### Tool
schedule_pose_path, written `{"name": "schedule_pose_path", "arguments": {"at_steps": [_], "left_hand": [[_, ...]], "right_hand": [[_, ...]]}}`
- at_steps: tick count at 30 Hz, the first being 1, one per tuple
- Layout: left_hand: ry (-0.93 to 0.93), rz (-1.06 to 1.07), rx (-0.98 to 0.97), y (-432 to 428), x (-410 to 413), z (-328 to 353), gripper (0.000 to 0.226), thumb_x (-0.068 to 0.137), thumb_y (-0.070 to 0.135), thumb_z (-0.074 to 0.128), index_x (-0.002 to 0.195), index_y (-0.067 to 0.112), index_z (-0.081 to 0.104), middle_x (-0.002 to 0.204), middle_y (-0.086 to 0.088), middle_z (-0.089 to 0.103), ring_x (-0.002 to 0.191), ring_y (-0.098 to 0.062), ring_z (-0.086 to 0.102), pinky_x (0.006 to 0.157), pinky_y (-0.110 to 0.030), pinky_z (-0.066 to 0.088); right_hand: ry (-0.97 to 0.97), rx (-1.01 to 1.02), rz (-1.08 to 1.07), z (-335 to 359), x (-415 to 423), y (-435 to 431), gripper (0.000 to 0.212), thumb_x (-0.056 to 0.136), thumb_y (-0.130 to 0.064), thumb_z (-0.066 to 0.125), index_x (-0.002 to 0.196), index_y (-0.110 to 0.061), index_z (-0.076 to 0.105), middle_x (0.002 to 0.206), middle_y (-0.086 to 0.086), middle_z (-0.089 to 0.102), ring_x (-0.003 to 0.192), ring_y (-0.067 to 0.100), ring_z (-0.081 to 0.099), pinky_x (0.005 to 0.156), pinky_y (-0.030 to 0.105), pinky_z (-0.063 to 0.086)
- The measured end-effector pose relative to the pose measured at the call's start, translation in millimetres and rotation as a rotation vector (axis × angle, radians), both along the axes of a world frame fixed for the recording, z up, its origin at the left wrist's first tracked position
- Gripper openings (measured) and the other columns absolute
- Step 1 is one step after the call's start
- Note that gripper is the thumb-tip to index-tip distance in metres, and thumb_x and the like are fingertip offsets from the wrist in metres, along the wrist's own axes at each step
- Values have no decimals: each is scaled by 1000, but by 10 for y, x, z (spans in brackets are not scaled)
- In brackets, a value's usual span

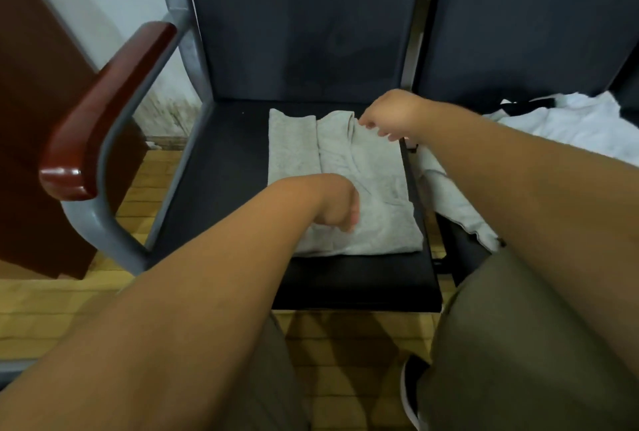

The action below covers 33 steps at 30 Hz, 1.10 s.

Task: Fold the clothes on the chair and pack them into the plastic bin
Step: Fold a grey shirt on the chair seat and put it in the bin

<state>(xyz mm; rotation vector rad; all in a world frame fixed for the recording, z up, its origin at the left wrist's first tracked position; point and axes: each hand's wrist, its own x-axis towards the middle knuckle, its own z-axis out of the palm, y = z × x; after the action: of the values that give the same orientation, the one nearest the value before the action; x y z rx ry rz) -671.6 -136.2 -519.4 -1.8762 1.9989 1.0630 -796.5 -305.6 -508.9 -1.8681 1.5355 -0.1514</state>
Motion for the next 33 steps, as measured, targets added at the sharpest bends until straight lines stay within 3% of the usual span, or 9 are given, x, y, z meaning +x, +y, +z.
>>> {"name": "schedule_pose_path", "arguments": {"at_steps": [4,7,10,15,19,22,25,28,33], "left_hand": [[28,-77,162,-60,-215,-42,33,94,7,70,124,19,76,126,-1,74,111,-19,69,96,-28,54],[-12,-84,268,-156,-257,-127,33,93,8,73,125,19,75,126,-8,75,99,-17,68,102,-36,56],[-33,-103,319,-201,-261,-160,31,93,12,76,123,21,74,123,-7,76,102,-18,72,104,-37,56],[-85,-153,400,-264,-291,-213,25,93,12,75,117,19,77,111,-5,80,99,-16,77,93,-34,57],[-27,-210,145,-315,-406,-191,20,94,14,71,111,24,76,109,1,77,94,-14,71,89,-31,57],[131,-221,-43,-339,-539,-208,32,99,20,68,128,34,65,111,12,66,97,-5,61,83,-23,50],[208,-341,-102,-374,-663,-296,43,100,19,64,137,41,59,112,8,65,100,-12,63,91,-32,53],[168,-485,-112,-406,-783,-390,36,97,22,70,128,40,67,105,8,55,96,-16,60,89,-37,54],[129,-527,-161,-463,-875,-478,19,88,30,82,106,29,75,104,10,50,92,-12,56,77,-28,50]], "right_hand": [[-57,68,-105,-30,-319,31,20,102,-26,67,115,-12,72,113,0,73,99,17,69,77,32,57],[12,87,-101,-302,-540,82,20,98,-26,70,110,-10,76,113,9,75,101,24,73,88,41,63],[153,43,19,-392,-682,66,23,95,-27,69,103,-6,76,110,18,75,91,24,72,89,45,60],[167,39,90,-334,-731,-51,27,100,-23,63,116,-4,73,121,20,72,101,31,74,90,44,60],[179,32,136,-388,-800,-122,33,104,-22,53,132,-13,69,130,11,67,111,31,68,93,43,60],[95,49,103,-441,-828,-202,39,105,-22,50,140,-33,63,130,-5,57,117,23,59,93,39,58],[28,64,80,-504,-828,-303,47,102,-20,51,144,-40,60,138,-2,56,118,23,59,89,37,58],[18,54,83,-559,-796,-372,49,102,-17,51,145,-38,61,152,-1,52,129,22,56,97,32,52],[62,21,109,-626,-723,-429,45,106,-13,51,147,-26,61,160,2,48,146,22,46,118,30,38]]}}
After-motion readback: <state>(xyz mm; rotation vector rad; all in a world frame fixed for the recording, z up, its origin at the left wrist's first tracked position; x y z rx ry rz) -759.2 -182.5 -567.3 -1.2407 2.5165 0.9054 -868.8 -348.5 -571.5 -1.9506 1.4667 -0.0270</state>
